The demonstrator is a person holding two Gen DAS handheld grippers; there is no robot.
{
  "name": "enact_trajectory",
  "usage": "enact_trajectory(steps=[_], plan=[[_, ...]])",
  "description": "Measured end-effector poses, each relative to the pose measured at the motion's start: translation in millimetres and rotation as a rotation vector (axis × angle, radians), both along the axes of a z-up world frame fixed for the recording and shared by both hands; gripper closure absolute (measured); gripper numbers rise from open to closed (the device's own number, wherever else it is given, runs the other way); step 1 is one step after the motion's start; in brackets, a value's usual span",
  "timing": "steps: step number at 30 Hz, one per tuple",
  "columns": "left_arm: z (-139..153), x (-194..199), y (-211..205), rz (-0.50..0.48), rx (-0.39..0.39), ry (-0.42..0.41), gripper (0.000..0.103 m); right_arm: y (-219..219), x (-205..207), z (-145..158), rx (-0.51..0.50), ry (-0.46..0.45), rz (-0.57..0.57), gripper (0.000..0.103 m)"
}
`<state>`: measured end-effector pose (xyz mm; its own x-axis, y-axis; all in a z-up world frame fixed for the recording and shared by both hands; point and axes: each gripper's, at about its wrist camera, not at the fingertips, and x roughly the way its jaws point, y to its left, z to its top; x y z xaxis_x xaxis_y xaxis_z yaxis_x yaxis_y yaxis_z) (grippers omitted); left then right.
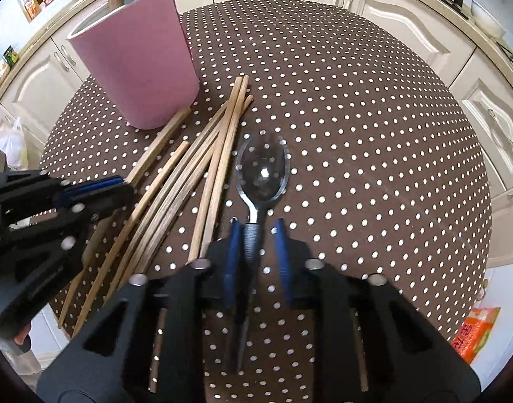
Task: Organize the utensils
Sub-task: 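Grasp another chopstick with the left tool while the right tool reaches the black-handled spoon, then lift the chopstick with the left tool while the right tool lifts the black-handled spoon toward the cup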
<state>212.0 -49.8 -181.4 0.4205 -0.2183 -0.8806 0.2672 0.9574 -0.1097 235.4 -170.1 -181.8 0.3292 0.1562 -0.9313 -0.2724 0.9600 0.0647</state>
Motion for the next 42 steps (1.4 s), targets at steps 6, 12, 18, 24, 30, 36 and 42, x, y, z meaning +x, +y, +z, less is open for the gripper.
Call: enact_trajectory(steps=[6,12,18,24,30,36,42], plan=[[25.5,-21.4,0.5,-0.025,-0.057,-0.080,0.097,-21.5,-6.4,5.7,0.090,-0.046,-0.040,0.091],[56.7,-50.2,1.7,-0.062,-0.163,-0.173,0.097,-50.9,-30.2,35.6,0.253,-0.190,-0.101,0.091],[89.4,-81.9,12.7,-0.094,-0.263,-0.292,0.097,-65.6,-60.5,79.0,0.413,-0.410,-0.116,0.091],[111.9,-90.8,21.2,-0.078,-0.351,-0.405,0.097,-64.7,-80.0,113.0,0.513,-0.567,-0.074,0.091],[135.1,-89.9,44.8,-0.014,-0.419,-0.558,0.097,-26.0,-77.8,131.1,0.557,-0.664,-0.011,0.091],[157.3,-67.4,64.4,0.074,-0.427,-0.708,0.097,3.9,-62.4,142.6,0.594,-0.739,0.024,0.091],[172.9,-34.8,78.3,0.152,-0.458,-0.829,0.097,23.7,-33.3,147.5,0.621,-0.794,0.047,0.091]])
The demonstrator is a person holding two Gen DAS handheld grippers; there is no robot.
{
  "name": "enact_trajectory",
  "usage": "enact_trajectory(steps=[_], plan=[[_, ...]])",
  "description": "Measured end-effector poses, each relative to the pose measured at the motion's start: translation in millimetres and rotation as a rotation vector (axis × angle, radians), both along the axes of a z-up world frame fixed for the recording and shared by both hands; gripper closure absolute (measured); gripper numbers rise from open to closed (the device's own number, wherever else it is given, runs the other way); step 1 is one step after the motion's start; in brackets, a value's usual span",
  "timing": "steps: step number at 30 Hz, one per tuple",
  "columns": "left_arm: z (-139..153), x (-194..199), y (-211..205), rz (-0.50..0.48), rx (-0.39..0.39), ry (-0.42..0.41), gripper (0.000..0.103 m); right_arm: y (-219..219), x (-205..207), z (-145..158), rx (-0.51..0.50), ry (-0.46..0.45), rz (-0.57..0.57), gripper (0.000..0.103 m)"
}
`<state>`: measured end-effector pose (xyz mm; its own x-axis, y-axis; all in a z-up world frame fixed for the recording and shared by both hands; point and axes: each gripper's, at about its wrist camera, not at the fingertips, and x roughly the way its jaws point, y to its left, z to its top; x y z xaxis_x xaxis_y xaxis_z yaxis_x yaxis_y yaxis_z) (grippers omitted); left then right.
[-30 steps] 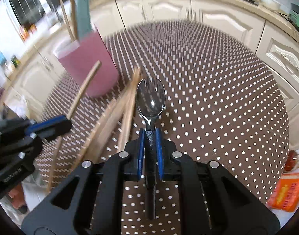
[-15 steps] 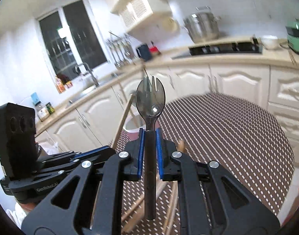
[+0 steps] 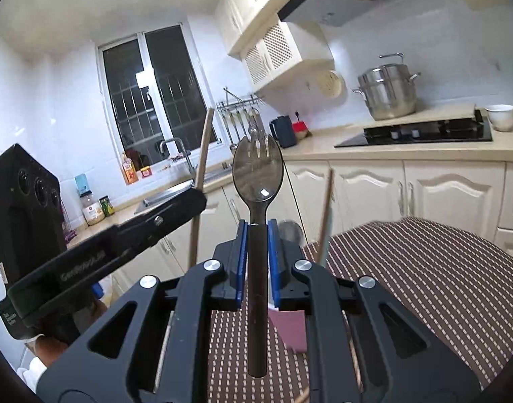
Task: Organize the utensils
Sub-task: 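Lift the chopstick with the left tool while the right tool lifts the black-handled spoon toward the cup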
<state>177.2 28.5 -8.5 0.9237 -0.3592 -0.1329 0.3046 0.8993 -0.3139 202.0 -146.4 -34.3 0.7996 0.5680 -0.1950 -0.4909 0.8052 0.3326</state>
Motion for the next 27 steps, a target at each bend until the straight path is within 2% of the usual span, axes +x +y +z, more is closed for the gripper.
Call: enact_trajectory(steps=[4,12,19,27], plan=[[4.8,16.5,5.7,0.052,-0.034,-0.059,0.097,8.2,14.2,0.9,0.005,-0.037,-0.011,0.091],[3.9,38.1,4.9,0.143,-0.040,-0.154,0.097,11.5,35.4,-7.1,0.013,-0.125,-0.076,0.091],[0.3,45.4,9.9,0.178,-0.070,-0.253,0.097,16.1,53.3,-21.4,0.008,-0.135,-0.082,0.091],[-26.7,71.4,11.2,0.204,-0.059,-0.198,0.097,19.9,53.8,-30.2,-0.020,-0.167,-0.094,0.091]])
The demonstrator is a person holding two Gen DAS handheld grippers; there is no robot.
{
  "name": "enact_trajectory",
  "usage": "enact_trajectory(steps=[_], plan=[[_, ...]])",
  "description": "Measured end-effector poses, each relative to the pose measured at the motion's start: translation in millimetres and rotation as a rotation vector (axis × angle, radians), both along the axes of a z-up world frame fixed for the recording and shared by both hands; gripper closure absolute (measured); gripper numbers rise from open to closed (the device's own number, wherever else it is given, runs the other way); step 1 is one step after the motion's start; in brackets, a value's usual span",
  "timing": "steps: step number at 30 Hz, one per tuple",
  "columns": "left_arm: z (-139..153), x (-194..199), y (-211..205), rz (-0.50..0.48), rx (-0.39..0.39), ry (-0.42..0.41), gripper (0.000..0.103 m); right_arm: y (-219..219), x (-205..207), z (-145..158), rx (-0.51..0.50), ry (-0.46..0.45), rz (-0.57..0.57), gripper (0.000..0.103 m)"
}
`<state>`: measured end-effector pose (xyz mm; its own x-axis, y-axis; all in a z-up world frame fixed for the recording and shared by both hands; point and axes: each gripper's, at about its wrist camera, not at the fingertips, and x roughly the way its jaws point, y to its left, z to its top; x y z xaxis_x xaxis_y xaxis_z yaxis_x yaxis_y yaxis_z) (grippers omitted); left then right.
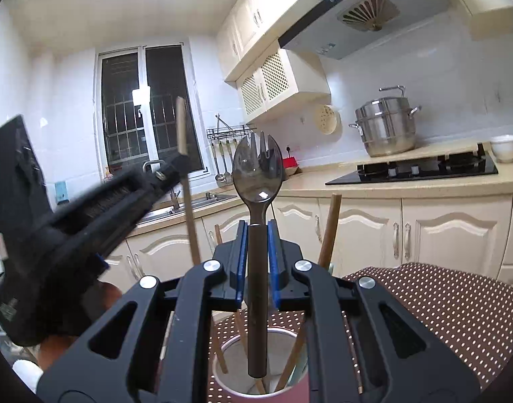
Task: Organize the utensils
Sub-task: 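Lift the chopstick with the left tool while the right tool lifts the black-handled spoon toward the cup, then lower the spoon into the pink cup and open the right tool while the left tool releases the chopstick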
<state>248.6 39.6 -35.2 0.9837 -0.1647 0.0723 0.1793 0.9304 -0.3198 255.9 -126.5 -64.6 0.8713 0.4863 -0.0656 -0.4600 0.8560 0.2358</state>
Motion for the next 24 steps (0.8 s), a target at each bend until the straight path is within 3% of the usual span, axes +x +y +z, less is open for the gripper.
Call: enact_trajectory(steps=[15,20,24], plan=[[-37.8,-14.0,3.4,-0.069,0.041,0.114,0.097,11.4,-2.6,-9.2,-0.044,0.003,-0.022,0.091],[-46.5,-21.3,9.5,-0.114,0.020,0.166,0.095,15.0,-4.9,-11.9,-0.059,0.009,-0.028,0.091],[-52.6,-26.7,13.2,-0.121,0.016,0.199,0.079,15.9,-5.3,-16.7,-0.069,0.021,-0.035,0.091]])
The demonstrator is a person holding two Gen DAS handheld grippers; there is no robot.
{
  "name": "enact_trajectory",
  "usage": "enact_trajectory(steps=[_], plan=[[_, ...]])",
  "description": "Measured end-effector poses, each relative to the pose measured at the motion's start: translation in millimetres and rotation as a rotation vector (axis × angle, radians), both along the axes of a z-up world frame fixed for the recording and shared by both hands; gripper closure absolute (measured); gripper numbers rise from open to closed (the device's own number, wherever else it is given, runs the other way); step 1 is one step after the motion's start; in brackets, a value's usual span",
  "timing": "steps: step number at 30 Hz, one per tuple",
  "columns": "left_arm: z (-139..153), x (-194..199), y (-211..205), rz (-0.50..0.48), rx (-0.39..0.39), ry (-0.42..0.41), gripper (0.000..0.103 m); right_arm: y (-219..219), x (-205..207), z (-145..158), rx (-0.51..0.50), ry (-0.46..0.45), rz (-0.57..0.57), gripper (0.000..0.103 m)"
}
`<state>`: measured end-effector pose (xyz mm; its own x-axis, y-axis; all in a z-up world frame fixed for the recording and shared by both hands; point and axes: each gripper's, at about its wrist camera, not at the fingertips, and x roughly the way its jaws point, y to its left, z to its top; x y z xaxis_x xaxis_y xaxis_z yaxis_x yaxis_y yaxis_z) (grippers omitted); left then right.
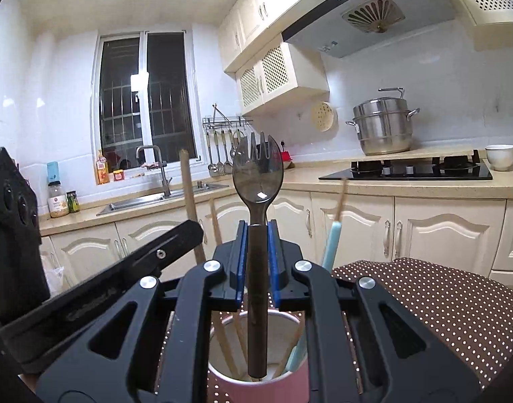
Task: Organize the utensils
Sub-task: 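Lower the spoon into the pink cup and open the right tool while the left tool releases the chopstick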
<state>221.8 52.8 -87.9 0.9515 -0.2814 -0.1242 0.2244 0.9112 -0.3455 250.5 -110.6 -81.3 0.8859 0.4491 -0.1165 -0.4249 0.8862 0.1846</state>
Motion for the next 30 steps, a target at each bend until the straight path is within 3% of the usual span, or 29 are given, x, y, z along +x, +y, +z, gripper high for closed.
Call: enact_trajectory(steps=[4,21,30], plan=[[-2.3,-7.3,5.5,-0.008,-0.006,0.019,0.068,-1.8,-3.2,-3.0,-0.008,0.016,-0.006,0.091],[0.5,-33.8,1.7,0.057,0.129,0.157,0.053,-3.0,-29.6,-20.1,-0.060,0.105,-0.012,0.090],[2.8,-49.4,7.9,0.037,0.150,0.238,0.045,-4.8,-47.3,-16.1,-0.083,0.137,-0.046,0.090]])
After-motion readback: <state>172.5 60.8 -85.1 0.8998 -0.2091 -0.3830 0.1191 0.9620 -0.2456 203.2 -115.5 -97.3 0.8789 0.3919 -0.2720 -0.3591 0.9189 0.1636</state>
